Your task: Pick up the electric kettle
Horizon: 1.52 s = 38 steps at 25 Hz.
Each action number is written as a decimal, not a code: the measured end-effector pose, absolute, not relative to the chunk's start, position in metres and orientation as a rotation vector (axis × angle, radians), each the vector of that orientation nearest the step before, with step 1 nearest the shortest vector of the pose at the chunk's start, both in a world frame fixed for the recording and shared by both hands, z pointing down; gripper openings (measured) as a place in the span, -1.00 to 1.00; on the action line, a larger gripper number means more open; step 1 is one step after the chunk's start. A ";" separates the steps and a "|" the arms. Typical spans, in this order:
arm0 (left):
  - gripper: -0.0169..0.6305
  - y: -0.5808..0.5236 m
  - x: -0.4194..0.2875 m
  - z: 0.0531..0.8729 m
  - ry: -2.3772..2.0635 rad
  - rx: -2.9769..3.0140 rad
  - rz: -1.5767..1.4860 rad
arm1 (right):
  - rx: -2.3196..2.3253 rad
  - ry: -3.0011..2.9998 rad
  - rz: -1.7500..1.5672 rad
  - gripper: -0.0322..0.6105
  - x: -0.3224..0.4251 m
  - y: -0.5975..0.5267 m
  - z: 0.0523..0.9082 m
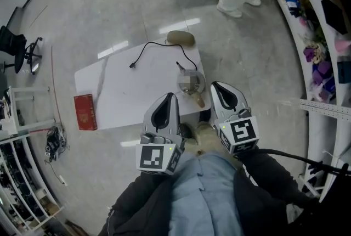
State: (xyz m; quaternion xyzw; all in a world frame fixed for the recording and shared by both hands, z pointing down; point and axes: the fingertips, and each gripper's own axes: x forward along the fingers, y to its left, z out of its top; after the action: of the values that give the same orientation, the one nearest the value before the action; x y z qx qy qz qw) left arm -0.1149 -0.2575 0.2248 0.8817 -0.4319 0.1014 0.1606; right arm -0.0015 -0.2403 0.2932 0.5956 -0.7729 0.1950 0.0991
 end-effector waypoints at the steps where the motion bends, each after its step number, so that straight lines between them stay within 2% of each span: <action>1: -0.94 -0.261 -0.114 0.226 -1.230 2.522 0.296 | 1.767 -2.284 0.576 -0.81 -0.001 -0.243 0.294; 11: -0.94 -0.300 -0.130 0.252 -1.190 2.528 0.323 | 1.880 -2.145 0.627 -0.80 0.009 -0.254 0.326; 17: -0.94 -0.301 -0.126 0.303 -1.027 2.607 0.321 | 1.964 -2.063 0.611 -0.79 0.001 -0.254 0.369; 25: -0.94 -0.289 -0.122 0.367 -0.851 2.624 0.358 | 2.028 -1.961 0.684 -0.77 -0.019 -0.224 0.435; 38: -0.94 -0.285 -0.130 0.428 -0.802 2.617 0.381 | 2.044 -1.870 0.867 -0.76 -0.054 -0.168 0.519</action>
State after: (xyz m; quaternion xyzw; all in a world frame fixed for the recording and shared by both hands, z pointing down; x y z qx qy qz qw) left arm -0.1303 -0.2853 0.4277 0.9301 -0.2851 0.1354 0.1880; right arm -0.0542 -0.1676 0.5188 0.6992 -0.6397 0.2964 0.1190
